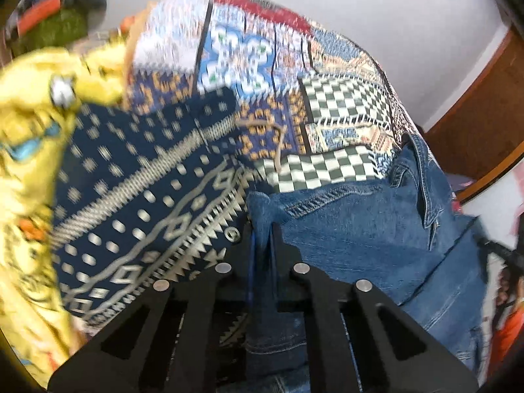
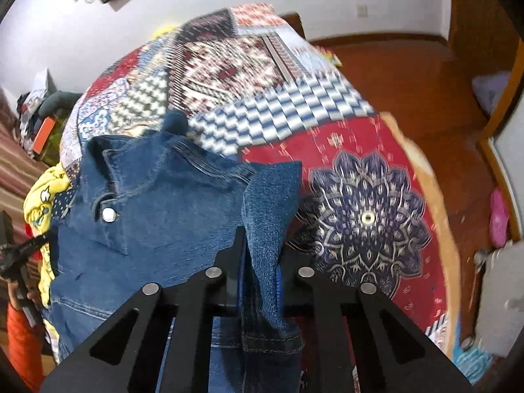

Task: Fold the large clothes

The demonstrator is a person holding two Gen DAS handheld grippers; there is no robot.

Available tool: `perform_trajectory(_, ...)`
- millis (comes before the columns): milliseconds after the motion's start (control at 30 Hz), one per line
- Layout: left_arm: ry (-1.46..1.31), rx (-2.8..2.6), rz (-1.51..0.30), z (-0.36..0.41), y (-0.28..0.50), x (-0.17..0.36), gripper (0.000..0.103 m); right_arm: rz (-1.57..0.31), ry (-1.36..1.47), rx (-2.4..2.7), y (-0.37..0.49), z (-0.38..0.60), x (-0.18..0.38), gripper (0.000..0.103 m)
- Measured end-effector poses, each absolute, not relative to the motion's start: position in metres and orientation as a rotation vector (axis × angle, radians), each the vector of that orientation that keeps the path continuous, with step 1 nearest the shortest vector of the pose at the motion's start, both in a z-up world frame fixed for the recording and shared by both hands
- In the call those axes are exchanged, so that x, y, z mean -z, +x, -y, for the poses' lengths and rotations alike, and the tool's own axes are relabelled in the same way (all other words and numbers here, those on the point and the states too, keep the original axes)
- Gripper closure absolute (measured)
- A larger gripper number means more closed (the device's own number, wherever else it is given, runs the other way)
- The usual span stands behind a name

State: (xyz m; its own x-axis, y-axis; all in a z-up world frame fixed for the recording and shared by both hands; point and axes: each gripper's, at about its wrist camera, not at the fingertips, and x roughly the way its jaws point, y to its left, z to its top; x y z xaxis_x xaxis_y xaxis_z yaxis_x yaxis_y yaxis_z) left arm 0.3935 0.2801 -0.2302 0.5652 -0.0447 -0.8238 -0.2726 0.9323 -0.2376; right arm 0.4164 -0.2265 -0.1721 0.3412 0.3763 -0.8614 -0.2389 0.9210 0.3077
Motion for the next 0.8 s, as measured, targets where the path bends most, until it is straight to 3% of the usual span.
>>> perform_trajectory(167,-0.201,-0.296,-0.791,-0.292,0.386,0.171,0.103,-1.054,0.113,-0.454,0.41,0.217,0.132,0.094)
perform_trajectory(433,-0.206,-0.221,-0.864,-0.31,0.405,0.166,0.102,-0.985,0.041,-0.439,0.432,0.2,0.123,0.095)
perform_trajectory(633,-0.21,-0.16,-1.003,-0.284,0.409,0.214,0.09,-1.059,0.039,-0.361,0.454,0.213,0.162,0.095)
perform_trajectory(700,-0.23,-0.144,-1.035,-0.276,0.409,0.229,0.078,-1.1,0.037,-0.34,0.46,0.218,0.18,0.094)
perform_trajectory(800,-0.245,-0.139,-1.061,-0.267,0.409,0.245,0.072,-1.121,0.003,-0.326,0.459,0.219,0.196,0.092)
